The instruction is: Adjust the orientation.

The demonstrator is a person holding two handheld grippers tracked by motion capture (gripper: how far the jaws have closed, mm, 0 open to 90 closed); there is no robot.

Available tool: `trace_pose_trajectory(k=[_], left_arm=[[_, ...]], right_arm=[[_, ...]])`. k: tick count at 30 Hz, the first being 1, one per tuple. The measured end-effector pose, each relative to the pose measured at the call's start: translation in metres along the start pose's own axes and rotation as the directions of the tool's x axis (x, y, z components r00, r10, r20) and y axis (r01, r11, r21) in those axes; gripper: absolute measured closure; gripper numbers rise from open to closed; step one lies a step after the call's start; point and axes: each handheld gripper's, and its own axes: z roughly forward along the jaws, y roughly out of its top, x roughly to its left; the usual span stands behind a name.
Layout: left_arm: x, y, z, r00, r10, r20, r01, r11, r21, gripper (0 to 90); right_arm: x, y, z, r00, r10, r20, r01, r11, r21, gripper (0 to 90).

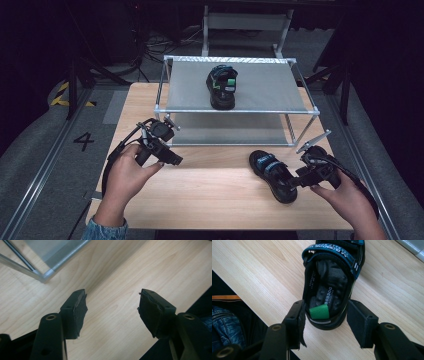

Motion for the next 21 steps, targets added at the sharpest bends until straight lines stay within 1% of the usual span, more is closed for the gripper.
trace_pose_trajectory(k=[1, 2, 3, 4, 5, 6, 8, 10, 15, 18, 20, 21], left_arm=[[0.004, -0.002, 0.000, 0.9998, -0.017, 0.010, 0.017, 0.9998, 0.005, 39.8], [0.005, -0.003, 0.000, 0.9999, -0.017, 0.001, 0.017, 0.9997, 0.017, 39.5], [0.005, -0.003, 0.000, 0.9999, -0.017, 0.001, 0.017, 0.9997, 0.017, 39.6], [0.006, -0.005, 0.000, 0.9995, -0.032, -0.001, 0.032, 0.9994, 0.011, 39.6], [0.008, -0.006, -0.001, 0.9994, -0.034, 0.001, 0.034, 0.9993, 0.013, 39.5], [0.008, -0.007, 0.000, 0.9990, -0.045, 0.000, 0.045, 0.9989, 0.013, 39.4], [0.010, -0.009, 0.001, 0.9987, -0.052, -0.005, 0.052, 0.9985, 0.016, 39.2], [0.011, -0.009, 0.001, 0.9988, -0.048, -0.005, 0.048, 0.9987, 0.016, 39.2], [0.013, -0.010, 0.002, 0.9987, -0.051, -0.004, 0.051, 0.9986, 0.016, 39.2], [0.013, -0.011, 0.003, 0.9983, -0.058, -0.002, 0.058, 0.9981, 0.018, 39.2], [0.013, -0.010, 0.005, 0.9987, -0.052, 0.001, 0.052, 0.9984, 0.022, 39.2], [0.012, -0.010, 0.006, 0.9984, -0.056, 0.000, 0.056, 0.9982, 0.020, 39.2]], right_arm=[[0.001, 0.001, 0.001, 1.0000, -0.007, -0.004, 0.007, 1.000, 0.001, 50.6], [0.002, 0.001, 0.002, 1.0000, -0.006, -0.002, 0.006, 1.000, 0.004, 50.8], [0.002, 0.001, 0.002, 1.0000, -0.006, -0.002, 0.006, 1.000, 0.004, 50.8], [0.002, 0.002, 0.003, 0.9999, -0.011, -0.002, 0.011, 1.000, 0.005, 51.3], [0.003, 0.002, 0.004, 0.9999, -0.014, -0.002, 0.014, 1.000, 0.009, 52.5], [0.003, 0.002, 0.005, 0.9998, -0.018, -0.002, 0.018, 1.000, 0.013, 53.8], [0.005, 0.003, 0.007, 0.9996, -0.027, 0.001, 0.027, 0.999, 0.029, 60.5], [0.006, 0.003, 0.008, 0.9993, -0.037, 0.004, 0.037, 0.999, 0.032, 70.4], [0.009, 0.005, 0.007, 0.9988, -0.049, 0.006, 0.049, 0.998, 0.030, 72.7], [0.011, 0.006, 0.007, 0.9988, -0.049, 0.003, 0.049, 0.999, 0.014, 75.1], [0.014, 0.007, 0.005, 0.9983, -0.057, 0.006, 0.057, 0.998, 0.002, 75.3], [0.016, 0.008, 0.005, 0.9980, -0.063, 0.002, 0.063, 0.998, 0.001, 75.3]])
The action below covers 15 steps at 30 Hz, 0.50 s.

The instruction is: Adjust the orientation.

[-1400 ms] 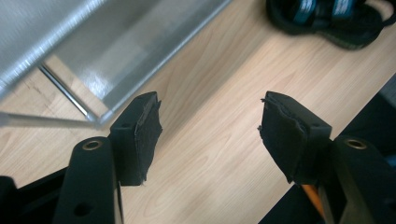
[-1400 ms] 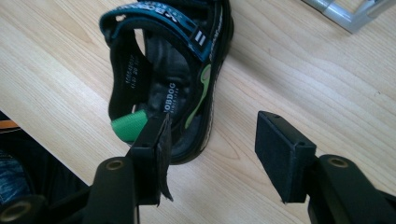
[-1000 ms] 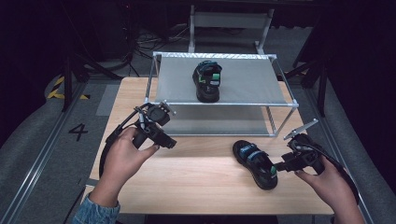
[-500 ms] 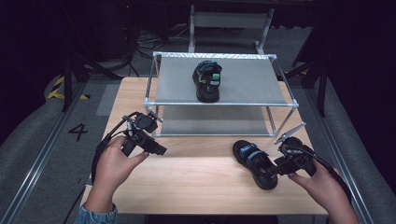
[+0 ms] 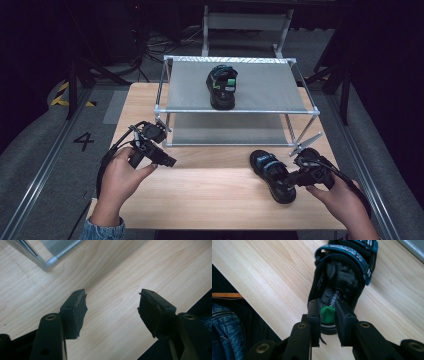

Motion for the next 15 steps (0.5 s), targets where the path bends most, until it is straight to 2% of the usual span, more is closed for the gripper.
trace_pose_trajectory(k=[4, 10, 11, 15], left_arm=[[-0.001, 0.002, 0.003, 0.9999, 0.015, 0.001, -0.015, 0.9998, 0.011, 39.3], [-0.003, 0.004, 0.009, 0.9999, 0.014, 0.006, -0.015, 0.9993, 0.035, 39.2], [-0.003, 0.004, 0.010, 0.9999, 0.015, 0.004, -0.015, 0.9993, 0.033, 39.2], [-0.001, 0.002, 0.010, 0.9999, 0.010, 0.007, -0.011, 0.9995, 0.029, 39.1]], right_arm=[[0.007, 0.004, 0.001, 0.9998, -0.020, -0.003, 0.020, 1.000, -0.004, 75.5], [0.017, 0.008, 0.006, 0.9986, -0.047, -0.024, 0.048, 0.999, 0.012, 74.5], [0.016, 0.008, 0.008, 0.9982, -0.042, -0.042, 0.043, 0.999, 0.025, 72.1], [0.015, 0.007, 0.009, 0.9991, -0.032, -0.027, 0.033, 0.999, 0.031, 61.2]])
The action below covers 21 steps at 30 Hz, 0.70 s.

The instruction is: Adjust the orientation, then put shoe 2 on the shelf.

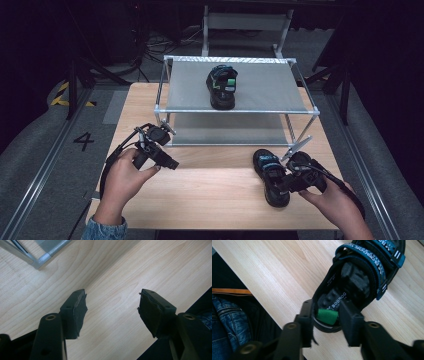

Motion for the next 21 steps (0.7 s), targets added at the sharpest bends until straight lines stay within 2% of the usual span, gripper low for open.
trace_pose_trajectory(k=[1, 5, 10, 12, 13, 18, 21], left_arm=[[0.000, 0.000, 0.000, 1.0000, 0.000, 0.000, 0.000, 1.0000, 0.000, 39.1], [0.003, -0.003, 0.000, 0.9999, -0.011, -0.001, 0.011, 0.9999, 0.010, 39.0], [0.009, -0.009, 0.002, 0.9995, -0.032, 0.001, 0.032, 0.9994, 0.015, 38.5], [0.011, -0.012, 0.003, 0.9992, -0.041, -0.001, 0.041, 0.9991, 0.015, 38.5], [0.011, -0.013, 0.003, 0.9988, -0.049, -0.001, 0.049, 0.9986, 0.018, 38.5], [0.014, -0.018, 0.005, 0.9982, -0.059, -0.001, 0.059, 0.9979, 0.026, 38.4], [0.017, -0.022, 0.007, 0.9980, -0.063, -0.003, 0.063, 0.9974, 0.035, 38.2]], right_arm=[[0.000, 0.000, 0.000, 1.0000, 0.000, 0.000, 0.000, 1.000, 0.000, 61.2], [-0.002, -0.001, -0.006, 0.9998, 0.011, 0.019, -0.010, 0.999, -0.042, 51.9], [-0.016, -0.003, -0.013, 0.9962, 0.071, 0.050, -0.064, 0.990, -0.129, 44.6], [-0.023, -0.002, -0.008, 0.9927, 0.094, 0.075, -0.084, 0.988, -0.131, 43.5], [-0.027, -0.001, -0.003, 0.9917, 0.091, 0.091, -0.080, 0.989, -0.122, 43.5], [-0.037, 0.005, 0.014, 0.9900, 0.094, 0.106, -0.083, 0.992, -0.098, 43.4], [-0.041, 0.009, 0.021, 0.9908, 0.092, 0.100, -0.082, 0.992, -0.095, 42.4]])
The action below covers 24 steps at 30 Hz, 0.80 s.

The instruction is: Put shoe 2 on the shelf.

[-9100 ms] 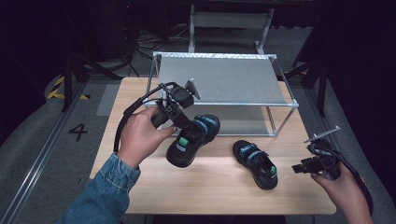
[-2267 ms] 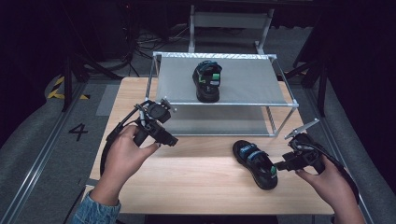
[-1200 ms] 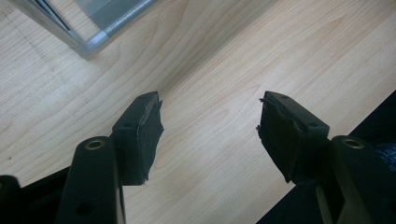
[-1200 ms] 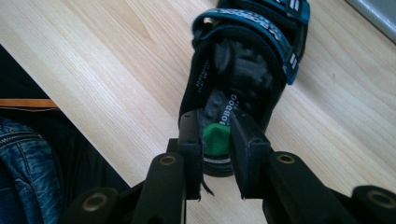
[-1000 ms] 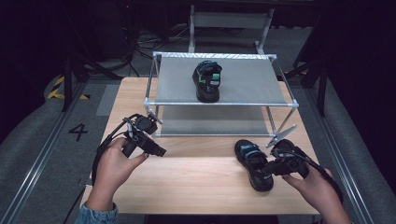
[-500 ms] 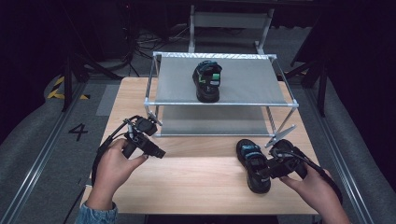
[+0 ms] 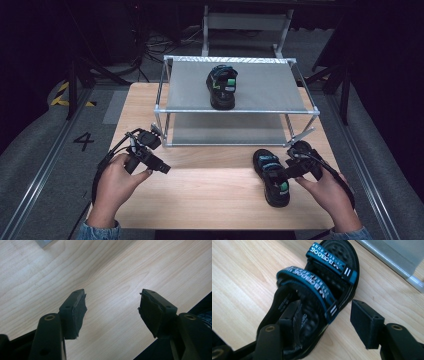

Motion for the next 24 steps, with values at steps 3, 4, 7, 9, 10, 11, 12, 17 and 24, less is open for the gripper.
trace_pose_trajectory(k=[3, 4, 7, 9, 10, 11, 12, 17, 24], left_arm=[[0.001, -0.004, 0.004, 0.9999, -0.015, 0.001, 0.015, 0.9999, 0.006, 38.2], [0.002, -0.005, 0.004, 1.0000, -0.008, 0.002, 0.008, 0.9998, 0.016, 38.2], [0.003, -0.007, 0.005, 0.9998, -0.019, 0.000, 0.019, 0.9996, 0.019, 38.2], [0.004, -0.007, 0.008, 0.9997, -0.026, -0.003, 0.026, 0.9995, 0.020, 38.1], [0.005, -0.007, 0.009, 0.9996, -0.026, -0.007, 0.026, 0.9994, 0.023, 38.0], [0.006, -0.007, 0.009, 0.9997, -0.024, -0.010, 0.024, 0.9993, 0.028, 37.9], [0.006, -0.007, 0.011, 0.9996, -0.026, -0.009, 0.027, 0.9993, 0.025, 37.8], [0.007, -0.009, 0.013, 0.9995, -0.032, -0.005, 0.032, 0.9991, 0.028, 37.5], [0.007, -0.010, 0.015, 0.9995, -0.025, 0.016, 0.025, 0.9991, 0.035, 37.4]], right_arm=[[-0.002, 0.004, 0.009, 0.9999, -0.010, 0.007, 0.010, 1.000, 0.026, 42.2], [-0.002, 0.006, 0.011, 0.9999, -0.011, 0.008, 0.011, 0.999, 0.031, 42.1], [-0.003, 0.007, 0.015, 0.9997, -0.020, 0.015, 0.019, 0.999, 0.033, 42.4], [-0.004, 0.010, 0.020, 0.9996, -0.024, 0.013, 0.023, 0.998, 0.054, 43.4], [-0.004, 0.011, 0.021, 0.9995, -0.030, 0.013, 0.029, 0.998, 0.060, 44.5], [-0.004, 0.011, 0.022, 0.9994, -0.035, 0.008, 0.034, 0.997, 0.067, 46.1], [-0.003, 0.012, 0.023, 0.9993, -0.037, 0.005, 0.036, 0.997, 0.069, 47.9], [0.000, 0.014, 0.022, 0.9977, -0.061, 0.029, 0.059, 0.996, 0.071, 54.8], [0.002, 0.013, 0.018, 0.9959, -0.078, 0.046, 0.076, 0.995, 0.061, 64.6]])
